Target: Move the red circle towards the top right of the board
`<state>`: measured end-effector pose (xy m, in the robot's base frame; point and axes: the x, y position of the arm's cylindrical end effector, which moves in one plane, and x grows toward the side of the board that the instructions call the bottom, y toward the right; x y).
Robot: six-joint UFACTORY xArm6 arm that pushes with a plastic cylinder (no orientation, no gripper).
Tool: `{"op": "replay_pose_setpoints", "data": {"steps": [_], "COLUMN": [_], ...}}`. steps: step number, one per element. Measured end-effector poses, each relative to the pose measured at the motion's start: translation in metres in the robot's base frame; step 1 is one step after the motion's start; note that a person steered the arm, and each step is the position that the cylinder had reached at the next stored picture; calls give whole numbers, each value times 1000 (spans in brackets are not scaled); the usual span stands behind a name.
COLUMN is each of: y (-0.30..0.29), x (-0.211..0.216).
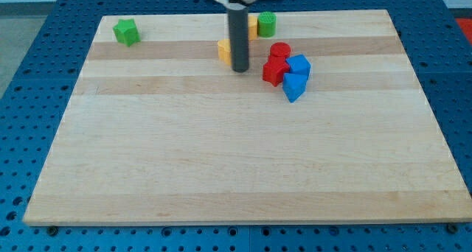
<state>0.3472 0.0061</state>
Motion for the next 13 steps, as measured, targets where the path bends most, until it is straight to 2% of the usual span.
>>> {"op": "replay_pose_setpoints", "data": {"steps": [2,7,10,13], "y": [46,65,120,153], "x": [-3,-42,-65,-63]}}
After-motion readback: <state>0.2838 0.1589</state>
